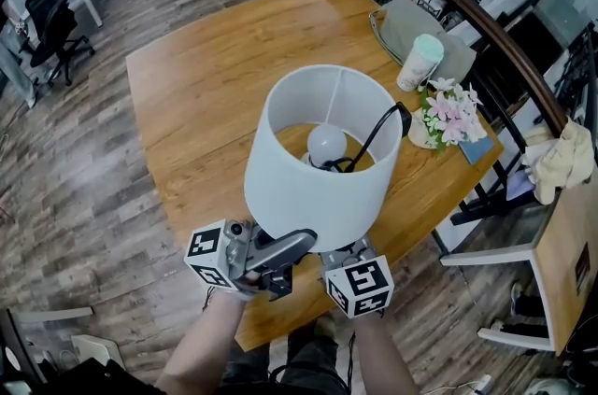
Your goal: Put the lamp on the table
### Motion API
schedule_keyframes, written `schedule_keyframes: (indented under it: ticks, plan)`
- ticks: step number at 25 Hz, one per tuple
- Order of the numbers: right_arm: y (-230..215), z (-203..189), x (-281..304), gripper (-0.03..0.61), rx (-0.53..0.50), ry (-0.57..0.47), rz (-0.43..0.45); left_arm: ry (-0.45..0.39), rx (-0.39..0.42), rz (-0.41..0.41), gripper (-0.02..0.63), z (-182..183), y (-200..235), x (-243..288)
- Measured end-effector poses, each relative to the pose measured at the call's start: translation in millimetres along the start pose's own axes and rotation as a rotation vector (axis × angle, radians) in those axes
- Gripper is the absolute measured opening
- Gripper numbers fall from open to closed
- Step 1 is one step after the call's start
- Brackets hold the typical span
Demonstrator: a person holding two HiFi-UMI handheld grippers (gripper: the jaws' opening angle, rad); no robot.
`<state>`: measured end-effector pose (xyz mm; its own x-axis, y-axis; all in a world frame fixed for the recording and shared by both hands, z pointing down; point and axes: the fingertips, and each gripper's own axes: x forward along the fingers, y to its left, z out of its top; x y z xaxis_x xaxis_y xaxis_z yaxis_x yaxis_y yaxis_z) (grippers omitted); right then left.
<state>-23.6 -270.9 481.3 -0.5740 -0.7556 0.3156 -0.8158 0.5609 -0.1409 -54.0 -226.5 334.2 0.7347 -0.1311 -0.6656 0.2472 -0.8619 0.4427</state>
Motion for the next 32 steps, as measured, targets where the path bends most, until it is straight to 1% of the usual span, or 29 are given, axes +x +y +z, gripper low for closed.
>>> schedule_keyframes:
  ticks: [7,19,26,32]
  plan:
    - [5,2,-8,0.008,-0.032,0.004,0.029,0.006,0.006,0.003,0.002,-9,-5,-3]
    - [13,0,-17,0.008,-0.029,0.006,0.063,0.022,0.006,0.018,0.008,-25,-15,-8]
    - [17,-5,-23,0.008,-0.026,0.013,0.066,0.026,-0.001,0.021,0.014,-34,-21,-13]
    - [22,-8,-27,0.008,-0.023,0.017,0.061,0.024,-0.001,0.026,0.018,-35,-22,-15]
